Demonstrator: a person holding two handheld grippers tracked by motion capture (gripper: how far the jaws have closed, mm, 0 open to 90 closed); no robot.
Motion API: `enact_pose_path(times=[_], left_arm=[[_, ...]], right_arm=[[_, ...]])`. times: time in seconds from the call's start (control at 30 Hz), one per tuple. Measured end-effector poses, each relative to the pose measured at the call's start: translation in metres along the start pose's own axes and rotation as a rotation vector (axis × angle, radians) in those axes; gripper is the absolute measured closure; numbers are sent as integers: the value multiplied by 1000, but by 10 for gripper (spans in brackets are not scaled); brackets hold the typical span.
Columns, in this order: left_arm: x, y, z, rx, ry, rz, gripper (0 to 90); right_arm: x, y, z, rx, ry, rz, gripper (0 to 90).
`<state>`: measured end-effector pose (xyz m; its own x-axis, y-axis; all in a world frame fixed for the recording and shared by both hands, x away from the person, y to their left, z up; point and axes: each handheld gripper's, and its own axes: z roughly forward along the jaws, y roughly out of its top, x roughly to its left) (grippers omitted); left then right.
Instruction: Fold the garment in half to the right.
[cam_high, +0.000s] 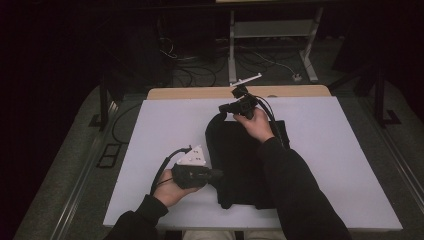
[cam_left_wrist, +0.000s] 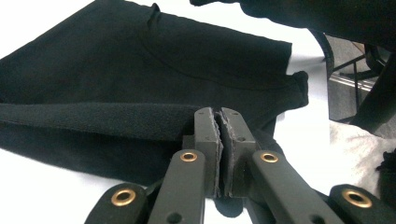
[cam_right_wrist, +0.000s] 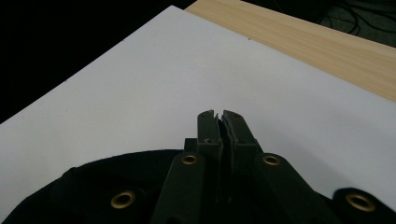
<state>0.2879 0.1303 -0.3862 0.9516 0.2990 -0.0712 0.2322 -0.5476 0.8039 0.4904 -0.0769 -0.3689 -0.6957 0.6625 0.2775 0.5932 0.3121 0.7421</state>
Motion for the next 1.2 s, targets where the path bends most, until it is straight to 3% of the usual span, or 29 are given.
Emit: enact_pose_path(times=[0.23,0.5,1.07,1.2], left_arm=[[-3,12,8,5,-21,24,849],[-9,23,24,10,-79,39,849],[-14,44,52,-2,-131,64,849],[-16,48,56,-17,-140,55,849]], right_arm=[[-9,-1,-15,-8,-21,2,848],[-22,-6,-32,-29,-37,26,847],[-48,-24,-52,-42,-60,68,847],[-53,-28,-56,-43,-68,80,847]])
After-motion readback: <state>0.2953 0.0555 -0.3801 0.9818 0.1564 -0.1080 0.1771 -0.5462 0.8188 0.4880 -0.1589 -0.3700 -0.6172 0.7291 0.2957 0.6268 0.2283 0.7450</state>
